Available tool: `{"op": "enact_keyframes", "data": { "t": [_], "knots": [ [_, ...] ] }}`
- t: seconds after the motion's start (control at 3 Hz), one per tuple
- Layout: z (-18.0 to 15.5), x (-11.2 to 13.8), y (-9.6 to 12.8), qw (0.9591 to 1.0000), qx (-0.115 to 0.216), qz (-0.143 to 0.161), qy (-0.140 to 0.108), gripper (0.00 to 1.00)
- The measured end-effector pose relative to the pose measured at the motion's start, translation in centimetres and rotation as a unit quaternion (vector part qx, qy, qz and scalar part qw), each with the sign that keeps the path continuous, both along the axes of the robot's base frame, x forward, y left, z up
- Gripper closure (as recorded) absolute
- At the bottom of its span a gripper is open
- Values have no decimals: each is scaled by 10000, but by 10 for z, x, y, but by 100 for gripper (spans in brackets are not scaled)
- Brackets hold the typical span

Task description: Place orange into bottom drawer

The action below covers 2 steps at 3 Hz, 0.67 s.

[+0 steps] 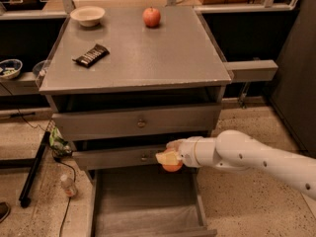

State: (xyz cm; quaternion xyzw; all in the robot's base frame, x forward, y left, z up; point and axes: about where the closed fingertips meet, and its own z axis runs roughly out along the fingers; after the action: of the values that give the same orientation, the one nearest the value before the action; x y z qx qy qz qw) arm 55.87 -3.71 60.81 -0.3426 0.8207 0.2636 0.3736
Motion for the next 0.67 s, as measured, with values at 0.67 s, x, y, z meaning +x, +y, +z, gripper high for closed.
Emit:
{"op": "enact_keyframes", "data": {
  "t": [0.67],
  "knots": [
    [-29,-5,2,9997,89,-121,201,100]
  ]
}}
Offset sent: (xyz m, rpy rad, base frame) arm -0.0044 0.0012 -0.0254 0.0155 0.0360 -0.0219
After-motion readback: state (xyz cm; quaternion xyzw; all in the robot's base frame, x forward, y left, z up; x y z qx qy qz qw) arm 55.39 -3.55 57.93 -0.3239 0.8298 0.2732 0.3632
